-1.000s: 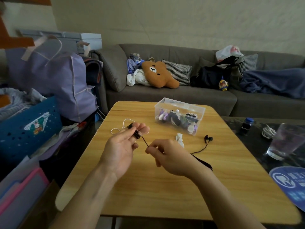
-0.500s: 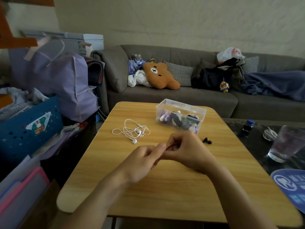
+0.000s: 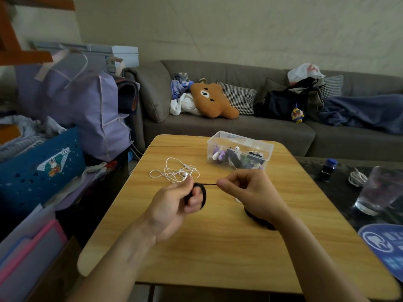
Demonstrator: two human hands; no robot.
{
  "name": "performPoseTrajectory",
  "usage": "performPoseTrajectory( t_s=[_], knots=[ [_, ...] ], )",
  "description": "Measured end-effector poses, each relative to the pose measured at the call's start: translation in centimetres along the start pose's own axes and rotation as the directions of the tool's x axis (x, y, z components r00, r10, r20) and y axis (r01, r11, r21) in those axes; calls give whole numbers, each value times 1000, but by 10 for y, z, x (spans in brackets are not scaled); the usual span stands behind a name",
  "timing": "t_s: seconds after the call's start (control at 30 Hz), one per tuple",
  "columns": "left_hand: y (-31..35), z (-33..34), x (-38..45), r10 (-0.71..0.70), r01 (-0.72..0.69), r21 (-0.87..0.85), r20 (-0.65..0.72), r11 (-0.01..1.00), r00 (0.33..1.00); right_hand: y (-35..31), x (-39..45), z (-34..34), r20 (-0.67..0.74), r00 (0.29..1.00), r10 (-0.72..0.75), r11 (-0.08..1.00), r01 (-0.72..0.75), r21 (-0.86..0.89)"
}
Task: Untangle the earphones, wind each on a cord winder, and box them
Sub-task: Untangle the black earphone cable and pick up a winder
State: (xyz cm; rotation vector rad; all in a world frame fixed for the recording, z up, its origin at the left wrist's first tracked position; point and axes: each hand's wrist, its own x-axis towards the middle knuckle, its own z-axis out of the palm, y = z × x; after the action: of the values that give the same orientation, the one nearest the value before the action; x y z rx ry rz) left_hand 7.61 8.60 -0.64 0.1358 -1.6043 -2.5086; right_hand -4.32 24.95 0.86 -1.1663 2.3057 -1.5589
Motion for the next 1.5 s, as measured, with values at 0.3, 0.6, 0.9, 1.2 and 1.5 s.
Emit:
performPoseTrajectory(
  t_s=[0.3,0.6,0.9,1.2,1.5],
  knots=[
    [23,-13,1,143,-226,-397,-228,889,963,5,1,-11,-2,996,84,971,-82,-226],
    [21,-35,8,190,-346,-345,-413,872,891,-23,-12,0,140,989,-37,929,86,-359],
    [-7,-11,5,370,-111,639,-287,761,884,-37,-20,13,267,936,-228,919,297,-258],
    [-12,3,5,2,25,467,-57,884,998,-13,-10,-18,-165,984,-65,991,44,-130],
    [4,-3,12,1,-89,-234,-351,968,936,-7,-8,7,-35,991,127,975,-131,-181]
  ],
)
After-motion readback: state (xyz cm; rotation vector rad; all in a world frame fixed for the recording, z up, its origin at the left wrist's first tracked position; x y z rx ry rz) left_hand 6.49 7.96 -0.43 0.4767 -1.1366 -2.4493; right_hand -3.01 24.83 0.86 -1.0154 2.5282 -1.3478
